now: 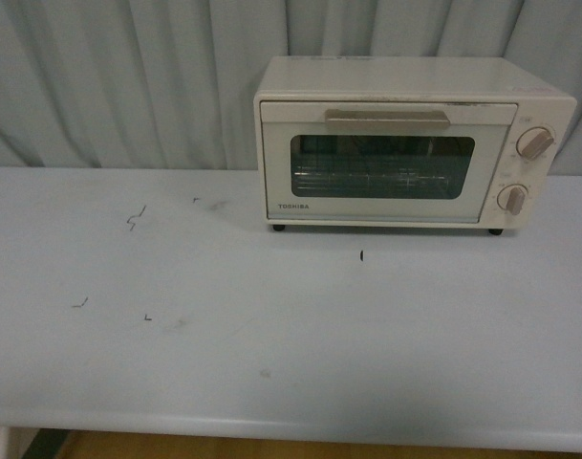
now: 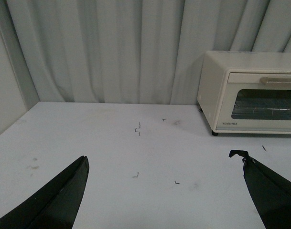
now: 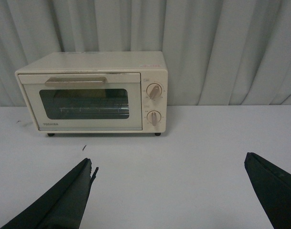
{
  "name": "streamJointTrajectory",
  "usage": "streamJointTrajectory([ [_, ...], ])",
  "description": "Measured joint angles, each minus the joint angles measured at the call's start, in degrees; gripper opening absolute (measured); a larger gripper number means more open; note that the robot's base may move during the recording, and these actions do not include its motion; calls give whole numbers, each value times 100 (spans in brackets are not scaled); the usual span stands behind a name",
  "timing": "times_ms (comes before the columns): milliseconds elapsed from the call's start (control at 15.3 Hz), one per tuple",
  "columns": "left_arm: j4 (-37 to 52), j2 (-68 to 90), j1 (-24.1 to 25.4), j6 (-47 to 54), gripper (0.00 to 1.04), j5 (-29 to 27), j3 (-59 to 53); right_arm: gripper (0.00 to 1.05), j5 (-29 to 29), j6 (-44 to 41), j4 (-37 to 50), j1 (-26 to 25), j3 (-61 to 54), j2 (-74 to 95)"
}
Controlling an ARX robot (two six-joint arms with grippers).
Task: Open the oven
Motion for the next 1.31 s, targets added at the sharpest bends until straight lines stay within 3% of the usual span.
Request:
streamJointTrajectory([
  [1308, 0, 0, 0, 0, 98, 0, 0, 98, 0, 0, 2, 0, 0, 0],
])
